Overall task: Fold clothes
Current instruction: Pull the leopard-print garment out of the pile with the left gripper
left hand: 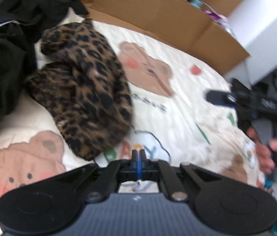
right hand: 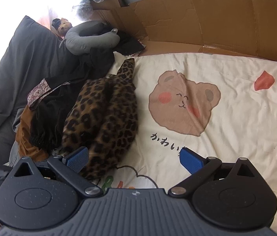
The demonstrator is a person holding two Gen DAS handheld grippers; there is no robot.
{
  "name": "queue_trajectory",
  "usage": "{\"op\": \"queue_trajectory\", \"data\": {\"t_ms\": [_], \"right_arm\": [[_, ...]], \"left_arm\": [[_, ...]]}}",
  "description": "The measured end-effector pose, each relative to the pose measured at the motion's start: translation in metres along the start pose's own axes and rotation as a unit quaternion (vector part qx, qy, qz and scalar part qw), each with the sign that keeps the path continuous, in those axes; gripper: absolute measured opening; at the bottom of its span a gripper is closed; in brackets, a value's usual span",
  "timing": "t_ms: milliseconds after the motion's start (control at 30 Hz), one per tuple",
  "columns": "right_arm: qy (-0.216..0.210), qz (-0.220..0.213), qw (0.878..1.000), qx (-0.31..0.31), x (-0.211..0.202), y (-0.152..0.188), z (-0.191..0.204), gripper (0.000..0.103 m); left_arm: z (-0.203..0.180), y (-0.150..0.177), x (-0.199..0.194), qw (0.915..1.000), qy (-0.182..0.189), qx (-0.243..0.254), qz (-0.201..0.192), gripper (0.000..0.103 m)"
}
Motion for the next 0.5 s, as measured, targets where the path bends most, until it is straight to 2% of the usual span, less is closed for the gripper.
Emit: {"op": "queue_trajectory", "data": {"t_ms": [100,267,400,500], "right_arm": [[-0.001,0.006,1.0,-0.003,0.004,0.003,0.002,0.101],[-0.001,0.014,1.0,-0.01,0.008,0.009,0.006,0.101],[0.001,0.018,1.0,-0.009,0.01,0.012,0.004,0.101],[0.002,0.021,1.0,-0.008,0.012,0.013,0.003,0.101]], "left_arm": [[-0.005,0.01,-0.004,0.9998,-0.005,0.017,0.006,0.0],[0.012,0.01,-0.012,0.9989,-0.039,-0.024,-0.003,0.002],[0.044,-0.005,-0.015,0.9946,-0.085,-0.049,-0.033,0.019],[0.073,-0.02,-0.012,0.9892,-0.115,-0.071,-0.055,0.027]]}}
Point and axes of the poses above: each gripper's, at about its wrist camera, not at the fingertips, and x roughly the way its jaws point, z to its left, y to its underside, the point moved 9 cm from there along x, roughly the way its jaws point, and after that the axes turned 4 degrees about z, right-handed, at the moved point
